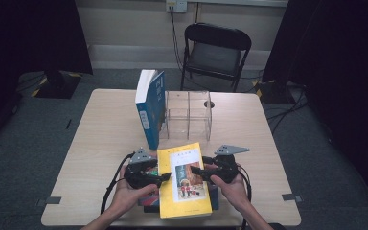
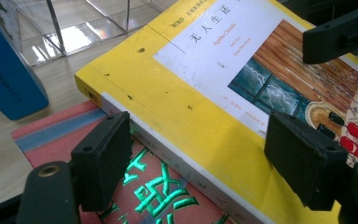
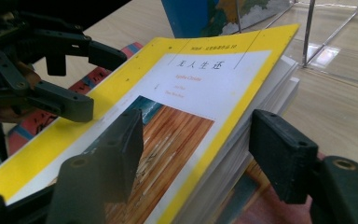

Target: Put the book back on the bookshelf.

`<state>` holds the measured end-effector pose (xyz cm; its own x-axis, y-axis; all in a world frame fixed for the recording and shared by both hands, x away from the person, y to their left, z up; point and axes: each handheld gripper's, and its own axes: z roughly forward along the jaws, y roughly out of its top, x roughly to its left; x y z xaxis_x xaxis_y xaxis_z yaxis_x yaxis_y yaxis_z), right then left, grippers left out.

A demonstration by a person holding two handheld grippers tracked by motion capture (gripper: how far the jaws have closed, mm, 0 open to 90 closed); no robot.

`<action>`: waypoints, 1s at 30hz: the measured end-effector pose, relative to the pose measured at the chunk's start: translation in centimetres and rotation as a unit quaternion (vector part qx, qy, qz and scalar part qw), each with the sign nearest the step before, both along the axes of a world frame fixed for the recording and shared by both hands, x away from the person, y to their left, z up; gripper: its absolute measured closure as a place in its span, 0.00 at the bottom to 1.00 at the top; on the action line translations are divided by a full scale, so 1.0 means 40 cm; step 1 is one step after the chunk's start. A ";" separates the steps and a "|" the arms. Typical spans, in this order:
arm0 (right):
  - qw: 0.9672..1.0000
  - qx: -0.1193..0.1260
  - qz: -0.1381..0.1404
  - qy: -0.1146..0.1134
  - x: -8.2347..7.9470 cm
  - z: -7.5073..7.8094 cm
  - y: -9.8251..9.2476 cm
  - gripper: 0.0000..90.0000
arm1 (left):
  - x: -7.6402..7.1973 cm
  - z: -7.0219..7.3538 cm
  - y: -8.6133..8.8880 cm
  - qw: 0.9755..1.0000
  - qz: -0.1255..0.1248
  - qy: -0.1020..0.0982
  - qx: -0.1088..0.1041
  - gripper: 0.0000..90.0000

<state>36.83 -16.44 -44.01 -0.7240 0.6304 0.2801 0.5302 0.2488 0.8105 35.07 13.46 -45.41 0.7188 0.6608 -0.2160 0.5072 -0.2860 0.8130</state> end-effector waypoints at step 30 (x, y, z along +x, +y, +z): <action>0.999 -0.031 0.009 0.000 0.007 -0.028 0.015 0.24 | 0.000 0.000 0.000 1.000 0.003 0.001 -0.001 0.26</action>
<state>37.10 -15.86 -45.15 -0.7349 0.6342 0.2402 0.5249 0.3078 0.7936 35.08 13.44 -45.41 0.7138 0.6650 -0.2197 0.5113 -0.2805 0.8123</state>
